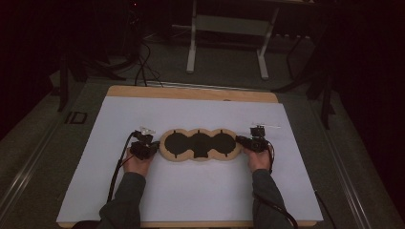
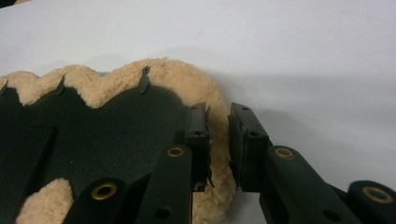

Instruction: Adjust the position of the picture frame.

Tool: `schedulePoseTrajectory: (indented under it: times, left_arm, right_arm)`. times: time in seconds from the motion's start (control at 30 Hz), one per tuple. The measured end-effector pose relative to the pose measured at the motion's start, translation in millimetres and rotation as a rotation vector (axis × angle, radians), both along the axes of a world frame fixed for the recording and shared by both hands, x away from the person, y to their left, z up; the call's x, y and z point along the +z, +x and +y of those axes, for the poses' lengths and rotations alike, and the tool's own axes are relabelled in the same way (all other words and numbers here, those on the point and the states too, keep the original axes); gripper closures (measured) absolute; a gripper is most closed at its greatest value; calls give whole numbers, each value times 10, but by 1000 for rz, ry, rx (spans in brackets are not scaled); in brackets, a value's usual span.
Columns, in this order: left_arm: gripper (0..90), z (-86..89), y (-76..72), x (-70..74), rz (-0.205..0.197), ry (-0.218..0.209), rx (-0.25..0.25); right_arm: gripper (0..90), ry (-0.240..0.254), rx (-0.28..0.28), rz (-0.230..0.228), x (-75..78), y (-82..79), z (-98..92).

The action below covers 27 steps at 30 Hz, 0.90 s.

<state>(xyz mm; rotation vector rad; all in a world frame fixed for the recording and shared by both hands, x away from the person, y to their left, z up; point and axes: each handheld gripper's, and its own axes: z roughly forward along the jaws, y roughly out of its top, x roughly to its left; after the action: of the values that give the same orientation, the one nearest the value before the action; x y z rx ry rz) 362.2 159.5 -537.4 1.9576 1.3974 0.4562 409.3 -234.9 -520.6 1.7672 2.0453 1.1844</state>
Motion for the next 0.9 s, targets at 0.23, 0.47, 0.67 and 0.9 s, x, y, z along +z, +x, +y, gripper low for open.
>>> schedulePoseTrajectory:
  times: [0.23,0.47,0.67,0.9]
  left_arm:
    - [900,-39,-52,13,1,27,0]
    - [900,-38,-118,11,3,25,-11]
    - [900,-40,-177,7,0,24,-11]
    - [900,-52,-234,13,3,34,-10]
  right_arm:
    - [785,-11,13,-3,3,-64,-14]
    - [785,-12,26,-10,-2,-118,-34]
    - [786,-23,42,-3,8,-163,-41]
    - [785,-25,54,6,15,-221,-49]
